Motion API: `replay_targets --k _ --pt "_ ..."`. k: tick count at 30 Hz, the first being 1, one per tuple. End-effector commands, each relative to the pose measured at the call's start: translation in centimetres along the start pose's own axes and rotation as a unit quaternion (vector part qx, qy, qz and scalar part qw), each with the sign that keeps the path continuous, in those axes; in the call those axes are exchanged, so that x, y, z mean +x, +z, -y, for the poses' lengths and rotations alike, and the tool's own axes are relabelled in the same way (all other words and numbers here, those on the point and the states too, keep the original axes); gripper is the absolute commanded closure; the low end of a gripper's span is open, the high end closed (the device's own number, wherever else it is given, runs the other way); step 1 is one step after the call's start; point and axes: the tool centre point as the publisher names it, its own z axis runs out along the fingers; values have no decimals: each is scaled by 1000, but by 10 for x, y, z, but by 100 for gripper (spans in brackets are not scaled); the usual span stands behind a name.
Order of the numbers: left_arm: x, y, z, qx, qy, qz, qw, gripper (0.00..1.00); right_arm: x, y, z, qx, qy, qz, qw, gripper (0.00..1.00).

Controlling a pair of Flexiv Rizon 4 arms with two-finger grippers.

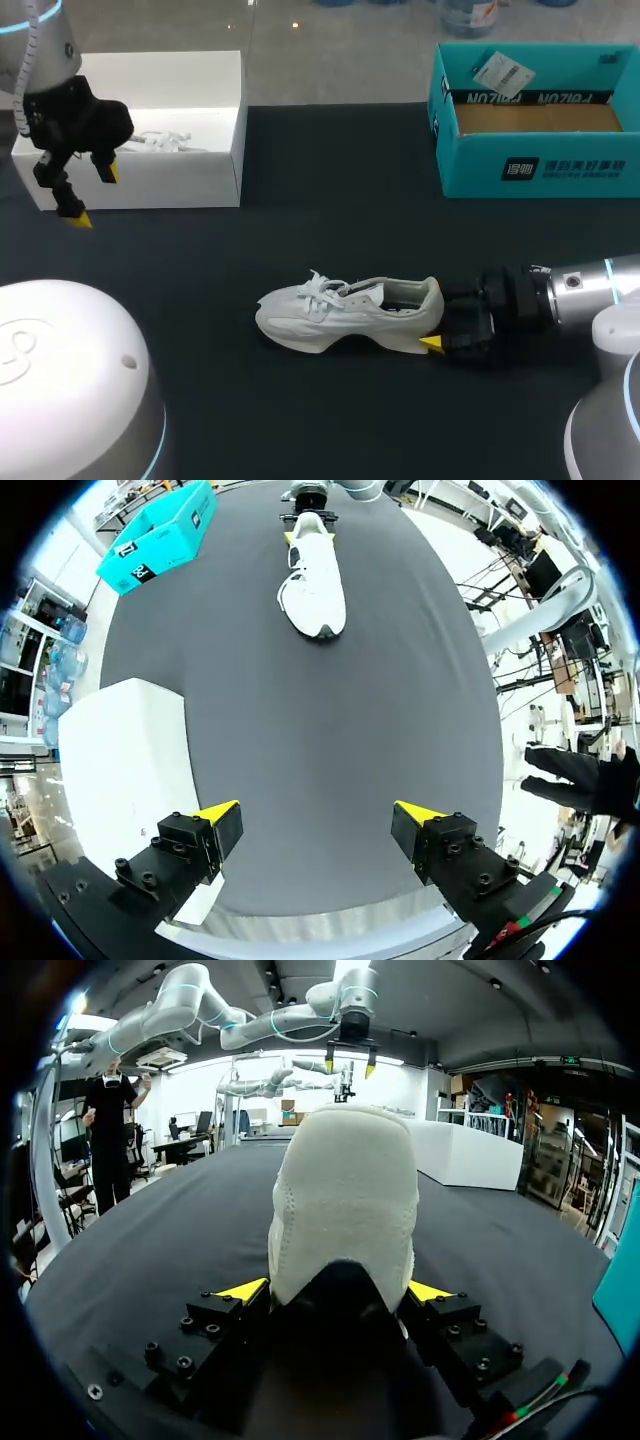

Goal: Take the shoe out of the shoebox, open the shoe tongue, remove and reinsert the insole, then place the shoe into the shoebox

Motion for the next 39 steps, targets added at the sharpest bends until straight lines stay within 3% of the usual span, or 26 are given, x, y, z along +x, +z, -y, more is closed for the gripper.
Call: replay_targets --k 1,4,9,19,22,39 --pt "5 1 -1 -1 2 21 1000 0 2 7 5 3 0 0 1000 100" --pt "7 6 8 6 -58 8 998 0 2 7 5 3 0 0 1000 100" --pt "30 19 40 -8 -194 3 981 0 2 7 5 3 0 0 1000 100" --pt "61 43 129 -67 -317 46 945 0 2 7 5 3 0 0 1000 100" --pt "66 51 155 -58 -319 22 946 0 2 7 5 3 0 0 1000 100" --pt "66 51 155 -58 -319 22 946 0 2 7 5 3 0 0 1000 100"
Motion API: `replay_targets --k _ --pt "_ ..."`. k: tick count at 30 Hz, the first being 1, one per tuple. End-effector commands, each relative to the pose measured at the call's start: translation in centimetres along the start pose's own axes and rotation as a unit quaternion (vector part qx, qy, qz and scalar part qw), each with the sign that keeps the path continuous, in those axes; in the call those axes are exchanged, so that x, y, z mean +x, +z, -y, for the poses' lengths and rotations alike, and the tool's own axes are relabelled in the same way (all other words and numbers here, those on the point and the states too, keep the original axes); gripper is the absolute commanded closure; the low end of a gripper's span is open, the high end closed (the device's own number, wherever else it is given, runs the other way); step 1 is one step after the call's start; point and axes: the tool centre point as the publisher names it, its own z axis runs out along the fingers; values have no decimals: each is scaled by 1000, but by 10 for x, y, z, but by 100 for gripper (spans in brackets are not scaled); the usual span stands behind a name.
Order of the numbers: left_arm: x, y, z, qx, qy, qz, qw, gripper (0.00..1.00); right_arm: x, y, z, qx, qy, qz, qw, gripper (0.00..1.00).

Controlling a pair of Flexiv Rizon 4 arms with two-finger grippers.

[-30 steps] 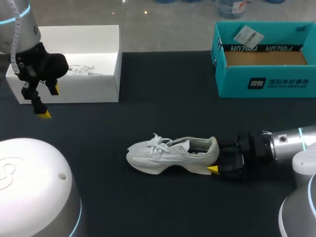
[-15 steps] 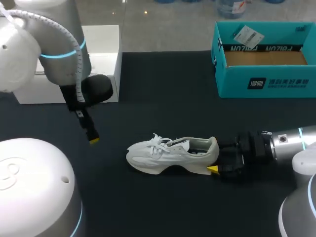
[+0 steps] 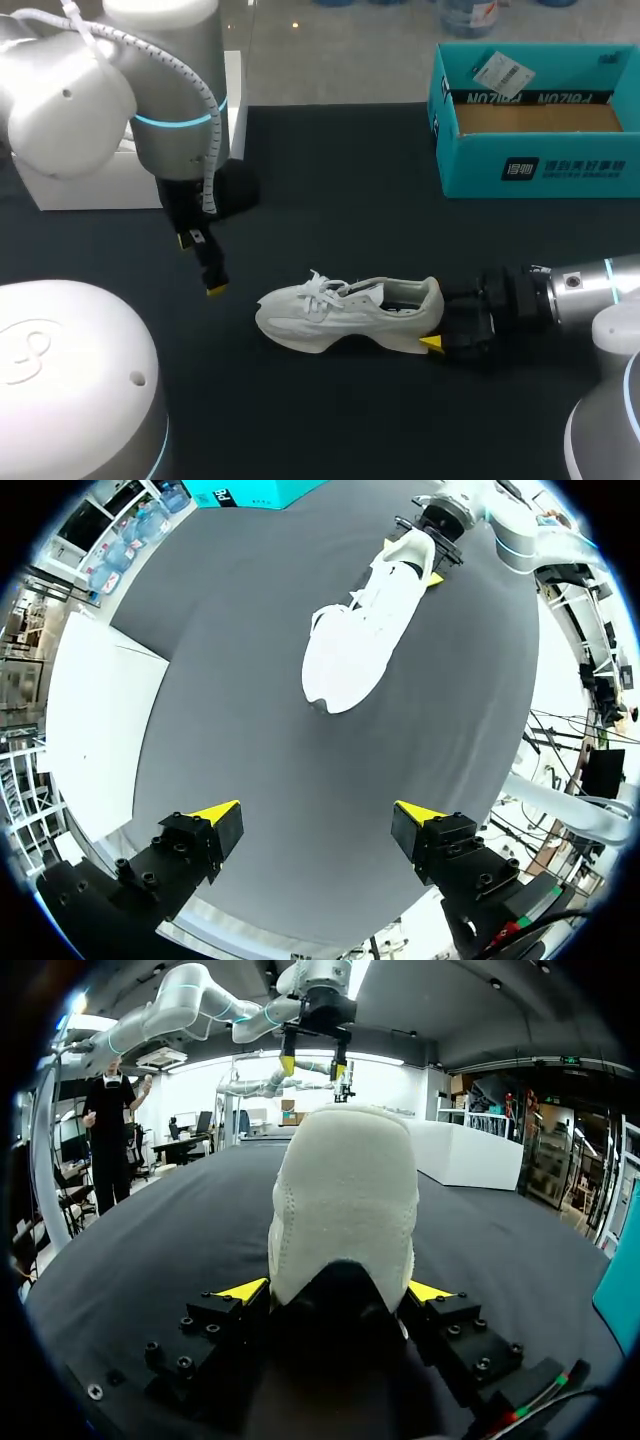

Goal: Take the shoe out of the shoebox, open the shoe tongue, remove and reinsert the insole, then place the shoe into the shoebox

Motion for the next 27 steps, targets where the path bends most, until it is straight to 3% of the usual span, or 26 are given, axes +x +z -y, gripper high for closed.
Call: replay_targets --k 1,3,7,11,12,14,19,27 --pt "-4 0 3 -17 -49 3 999 0 2 7 5 3 0 0 1000 100" --pt "-7 -1 6 -16 -121 29 992 0 2 7 5 3 0 0 1000 100" --pt "-6 -4 20 -33 -227 17 973 0 2 7 5 3 0 0 1000 100" --pt "10 -7 37 -39 -279 24 959 0 2 7 5 3 0 0 1000 100" --pt "18 -6 43 -52 -316 35 947 0 2 7 5 3 0 0 1000 100" --pt "28 -5 52 -63 -324 18 944 0 2 7 5 3 0 0 1000 100" --pt "53 -4 77 -51 -364 36 929 0 2 7 5 3 0 0 1000 100" --pt "70 -1 112 -74 -389 29 918 0 2 7 5 3 0 0 1000 100"
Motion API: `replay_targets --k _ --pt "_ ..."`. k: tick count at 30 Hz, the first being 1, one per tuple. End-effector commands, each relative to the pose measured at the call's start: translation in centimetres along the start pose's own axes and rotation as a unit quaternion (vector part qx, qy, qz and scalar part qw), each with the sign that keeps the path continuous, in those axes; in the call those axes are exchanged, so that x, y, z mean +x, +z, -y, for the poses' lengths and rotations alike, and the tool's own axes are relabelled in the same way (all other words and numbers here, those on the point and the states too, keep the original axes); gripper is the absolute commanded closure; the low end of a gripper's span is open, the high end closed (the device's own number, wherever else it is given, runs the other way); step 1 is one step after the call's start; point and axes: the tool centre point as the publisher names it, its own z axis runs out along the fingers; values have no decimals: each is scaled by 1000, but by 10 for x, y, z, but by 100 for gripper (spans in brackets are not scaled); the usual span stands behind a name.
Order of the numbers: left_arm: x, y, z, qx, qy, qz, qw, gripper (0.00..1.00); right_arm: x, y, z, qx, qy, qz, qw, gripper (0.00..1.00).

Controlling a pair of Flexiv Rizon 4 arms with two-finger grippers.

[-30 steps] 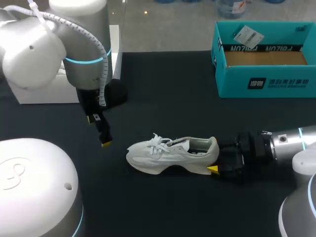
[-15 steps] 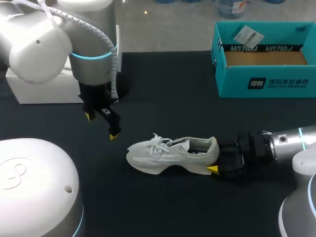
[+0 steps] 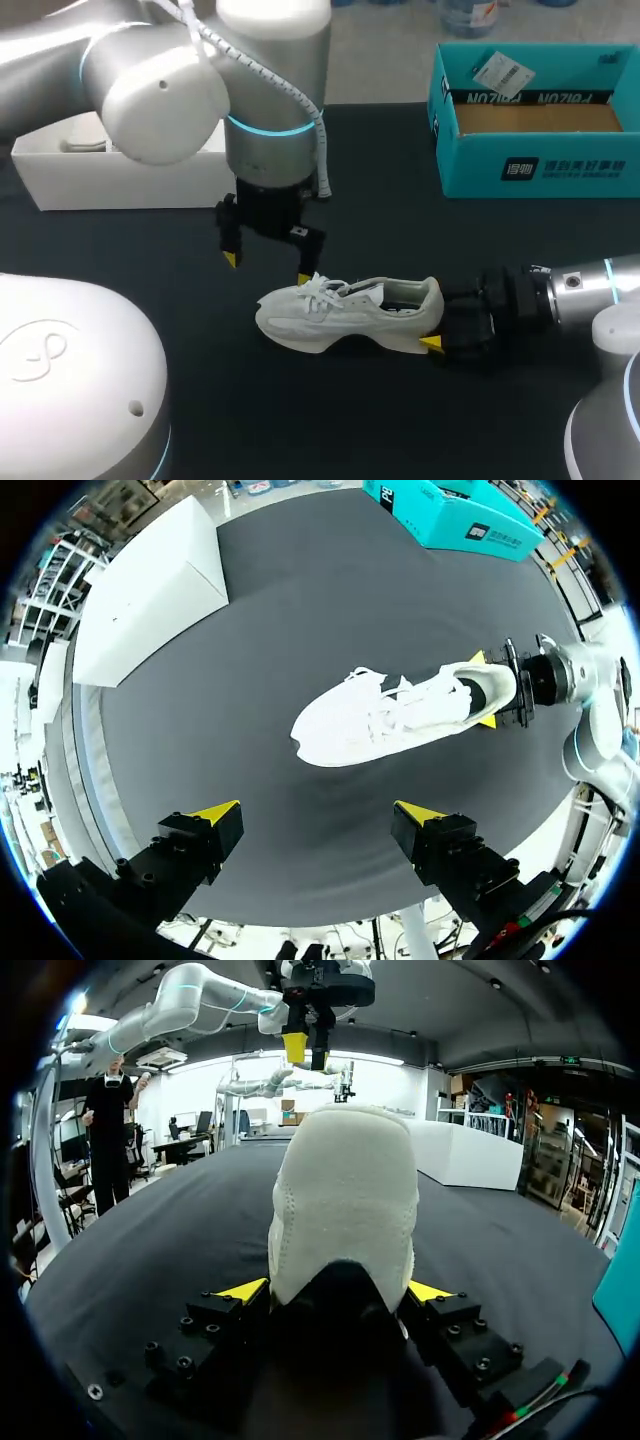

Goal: Take the shoe out of the shoebox, open the shoe tongue, remove and reinsert the insole, then place the shoe into the shoebox

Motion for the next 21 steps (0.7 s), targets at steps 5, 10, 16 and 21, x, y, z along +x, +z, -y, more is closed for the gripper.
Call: replay_targets --k 5,10,16,21 --pt "32 2 15 -64 1 42 997 0 2 7 5 3 0 0 1000 100" --pt "32 2 15 -64 1 42 997 0 2 7 5 3 0 0 1000 100" --pt "32 2 15 -64 1 42 997 0 2 7 5 3 0 0 1000 100" --pt "53 -4 10 -13 -11 13 1000 0 2 7 5 3 0 0 1000 100"
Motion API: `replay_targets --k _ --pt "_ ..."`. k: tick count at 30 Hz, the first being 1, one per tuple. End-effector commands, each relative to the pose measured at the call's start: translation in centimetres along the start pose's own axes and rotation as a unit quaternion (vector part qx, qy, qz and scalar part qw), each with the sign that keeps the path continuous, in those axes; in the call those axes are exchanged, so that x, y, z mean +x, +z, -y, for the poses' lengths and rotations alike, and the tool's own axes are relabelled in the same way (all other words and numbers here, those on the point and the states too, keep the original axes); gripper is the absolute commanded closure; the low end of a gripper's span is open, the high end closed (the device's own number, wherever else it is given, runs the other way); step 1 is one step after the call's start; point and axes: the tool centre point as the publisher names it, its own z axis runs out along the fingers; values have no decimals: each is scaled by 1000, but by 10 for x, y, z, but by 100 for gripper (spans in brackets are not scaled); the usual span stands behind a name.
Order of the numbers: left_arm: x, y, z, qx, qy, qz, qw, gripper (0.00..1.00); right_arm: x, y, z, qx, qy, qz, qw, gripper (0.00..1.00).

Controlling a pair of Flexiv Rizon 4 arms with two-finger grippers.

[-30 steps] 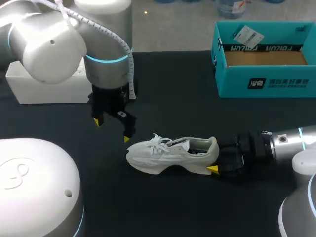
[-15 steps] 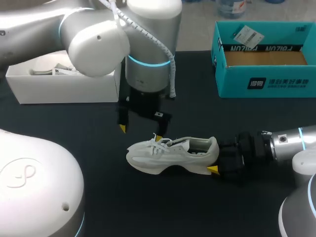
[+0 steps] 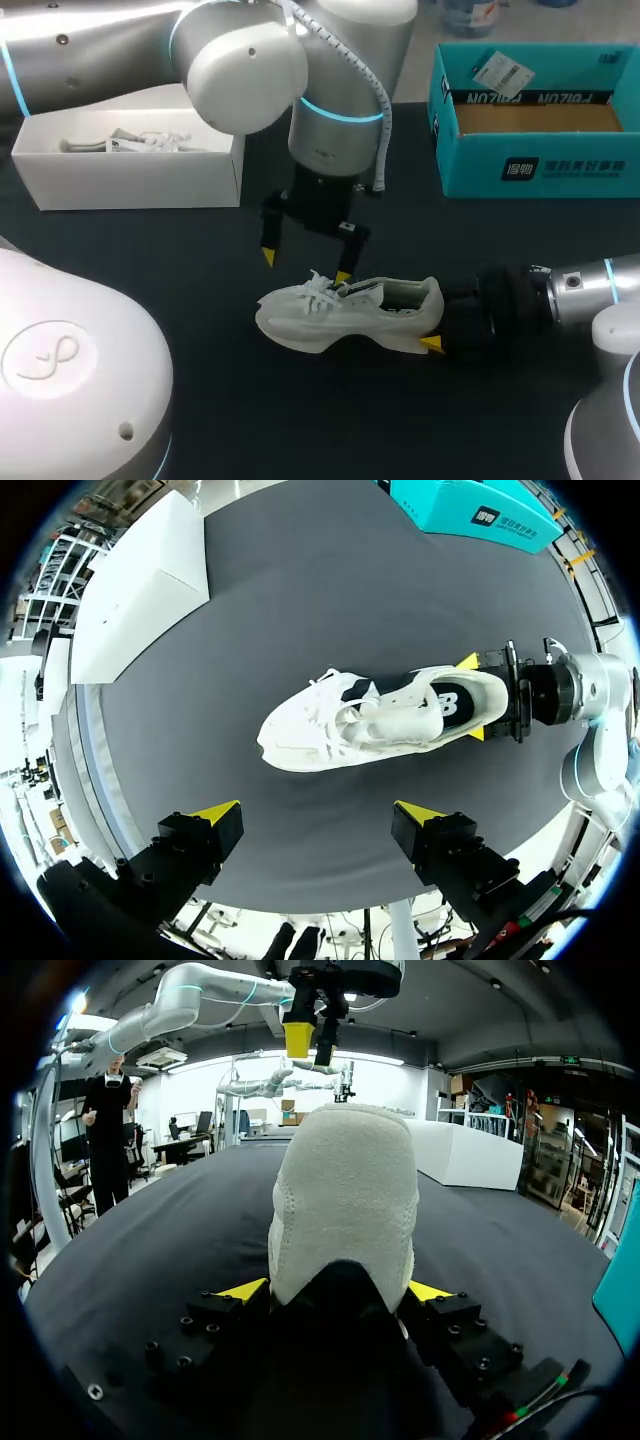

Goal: Take the shoe out of the shoebox, open the shoe tongue, remove and reinsert the insole, then place the shoe into the shoebox

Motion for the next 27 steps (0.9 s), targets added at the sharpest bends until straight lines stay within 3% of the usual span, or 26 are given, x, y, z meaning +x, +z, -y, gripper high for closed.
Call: replay_targets --k 1,7,15,27 --pt "11 -4 -9 39 -9 -14 999 0 2 7 5 3 0 0 1000 100" --pt "40 -5 -4 88 -21 -5 996 0 2 7 5 3 0 0 1000 100" --pt "71 11 11 88 -34 1 996 0 2 7 5 3 0 0 1000 100" --pt "81 35 41 83 -62 27 994 0 2 7 5 3 0 0 1000 100"
